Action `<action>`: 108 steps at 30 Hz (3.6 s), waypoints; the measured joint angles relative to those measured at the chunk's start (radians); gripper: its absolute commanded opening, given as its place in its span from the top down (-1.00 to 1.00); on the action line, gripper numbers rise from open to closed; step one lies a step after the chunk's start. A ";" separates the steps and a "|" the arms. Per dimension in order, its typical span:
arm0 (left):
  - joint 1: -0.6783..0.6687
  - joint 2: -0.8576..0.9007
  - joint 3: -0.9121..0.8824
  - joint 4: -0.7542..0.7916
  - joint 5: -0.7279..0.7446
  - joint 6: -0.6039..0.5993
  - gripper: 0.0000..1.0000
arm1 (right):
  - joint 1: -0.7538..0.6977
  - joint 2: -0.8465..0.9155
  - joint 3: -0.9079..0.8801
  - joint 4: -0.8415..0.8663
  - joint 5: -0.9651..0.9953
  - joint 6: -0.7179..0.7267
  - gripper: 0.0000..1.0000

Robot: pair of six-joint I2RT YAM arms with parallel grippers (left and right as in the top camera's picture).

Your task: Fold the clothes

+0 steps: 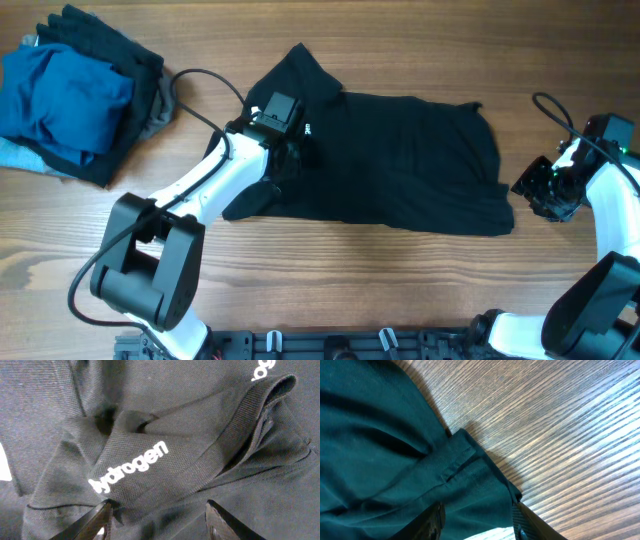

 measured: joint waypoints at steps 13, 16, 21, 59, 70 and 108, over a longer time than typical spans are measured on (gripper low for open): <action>0.001 0.005 0.000 -0.072 -0.095 -0.005 0.03 | 0.000 0.000 0.000 0.000 0.000 0.000 0.03; 0.001 0.006 0.000 -0.048 -0.095 -0.011 0.28 | 0.000 0.000 0.000 0.000 0.000 0.000 0.03; 0.001 0.045 0.000 -0.034 -0.099 -0.016 0.88 | 0.000 0.000 0.000 0.000 0.000 0.000 0.03; 0.218 -0.034 -0.162 0.005 0.052 -0.097 -0.30 | 0.000 0.000 -0.091 0.110 0.000 -0.026 -0.05; 0.330 -0.058 -0.201 -0.144 0.067 -0.096 -0.85 | -0.001 0.002 -0.097 0.151 -0.066 -0.061 -0.06; 0.364 -0.068 -0.219 -0.126 0.086 -0.074 -0.96 | 0.086 0.185 -0.102 0.315 -0.059 0.008 0.92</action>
